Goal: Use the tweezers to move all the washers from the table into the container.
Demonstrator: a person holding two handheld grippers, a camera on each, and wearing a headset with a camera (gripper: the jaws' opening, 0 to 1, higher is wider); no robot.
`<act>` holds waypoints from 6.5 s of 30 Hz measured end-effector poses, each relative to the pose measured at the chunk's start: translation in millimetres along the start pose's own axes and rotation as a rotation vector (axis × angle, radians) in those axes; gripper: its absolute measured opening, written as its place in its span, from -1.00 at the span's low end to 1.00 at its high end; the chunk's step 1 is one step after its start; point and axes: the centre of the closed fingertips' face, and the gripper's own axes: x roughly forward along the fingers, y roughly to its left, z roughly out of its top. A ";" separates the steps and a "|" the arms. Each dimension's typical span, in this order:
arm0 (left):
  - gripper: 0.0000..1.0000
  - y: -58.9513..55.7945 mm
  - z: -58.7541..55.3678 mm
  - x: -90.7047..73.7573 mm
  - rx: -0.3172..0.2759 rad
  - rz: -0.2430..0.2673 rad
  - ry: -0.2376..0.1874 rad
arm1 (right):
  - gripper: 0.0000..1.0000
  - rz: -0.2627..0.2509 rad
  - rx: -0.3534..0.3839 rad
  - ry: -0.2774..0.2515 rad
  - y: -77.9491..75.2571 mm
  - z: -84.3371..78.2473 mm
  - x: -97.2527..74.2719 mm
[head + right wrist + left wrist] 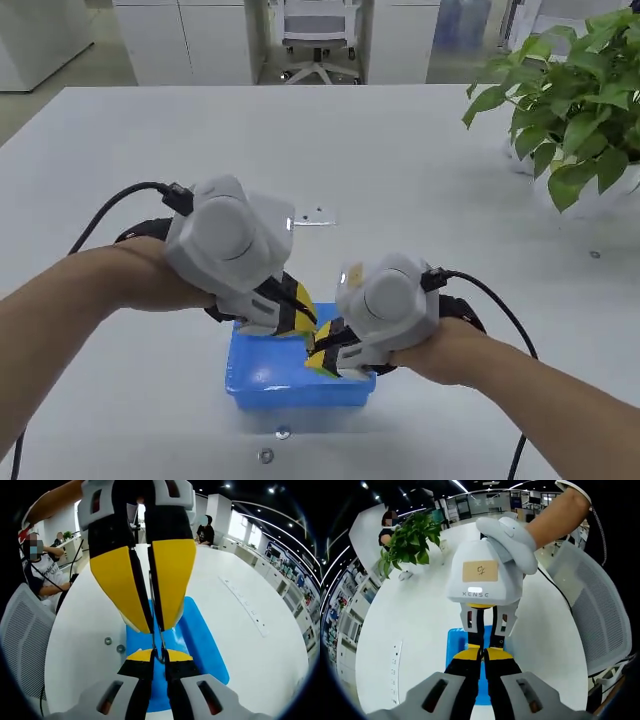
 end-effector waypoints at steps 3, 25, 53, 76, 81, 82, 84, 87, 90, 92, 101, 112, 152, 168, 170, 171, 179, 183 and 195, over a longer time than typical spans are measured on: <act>-0.87 1.9 -4.0 5.5 -0.009 -0.006 -0.001 | -0.80 0.007 0.008 0.007 -1.3 -4.7 3.1; -0.86 5.9 -11.0 17.9 -0.017 -0.024 0.005 | -0.79 0.020 0.032 0.023 -5.7 -16.1 12.1; -0.86 1.4 -2.1 6.9 0.002 -0.009 0.007 | -0.78 0.001 0.014 0.008 -2.2 -5.7 2.5; -0.86 -18.8 15.9 -27.0 0.037 0.052 0.011 | -0.78 -0.036 -0.034 -0.023 17.3 23.4 -20.4; -0.86 -29.1 16.5 -32.5 0.041 0.061 0.012 | -0.78 -0.032 -0.049 -0.025 27.8 27.9 -21.2; -0.86 -31.9 16.1 -33.7 0.041 0.063 0.013 | -0.78 -0.031 -0.053 -0.025 30.2 28.6 -21.0; -0.87 -34.8 14.7 -35.6 0.034 0.066 0.011 | -0.78 -0.032 -0.058 -0.026 33.3 29.5 -20.5; -0.86 -40.8 11.5 -38.8 0.025 0.074 0.011 | -0.78 -0.027 -0.064 -0.030 40.6 31.4 -19.5; -0.87 -46.0 9.0 -40.0 0.021 0.075 0.013 | -0.78 -0.019 -0.071 -0.028 45.6 31.7 -16.7; -0.87 -49.3 6.8 -40.2 0.017 0.077 0.014 | -0.78 -0.015 -0.074 -0.027 49.0 32.4 -15.5; -0.87 -65.5 -4.7 -36.8 -0.003 0.071 0.027 | -0.78 0.017 -0.079 -0.027 67.0 27.9 -2.2; -0.87 -76.5 -15.0 -31.2 -0.020 0.052 0.038 | -0.78 0.040 -0.075 -0.032 78.7 23.3 8.6; -0.87 -97.6 -47.9 -14.6 -0.114 -0.003 0.046 | -0.76 0.127 -0.042 -0.026 104.2 7.7 43.2; -0.86 -98.3 -46.5 -13.5 -0.116 -0.013 0.038 | -0.76 0.127 -0.040 -0.021 106.8 6.0 40.6; -0.86 -97.8 -46.4 -13.7 -0.116 -0.011 0.038 | -0.76 0.126 -0.043 -0.022 106.2 6.9 40.7; -0.86 -97.7 -46.4 -14.0 -0.117 -0.011 0.038 | -0.76 0.127 -0.042 -0.024 106.1 8.2 40.3; -0.86 -97.8 -50.3 -14.5 -0.130 -0.011 0.037 | -0.76 0.134 -0.036 -0.025 107.7 8.7 43.8; -0.86 -97.1 -51.5 -15.3 -0.141 -0.007 0.031 | -0.76 0.135 -0.038 -0.023 107.7 9.2 44.2; -0.87 -92.7 -51.6 -15.3 -0.155 -0.002 0.022 | -0.80 0.135 -0.011 -0.025 106.3 8.3 44.8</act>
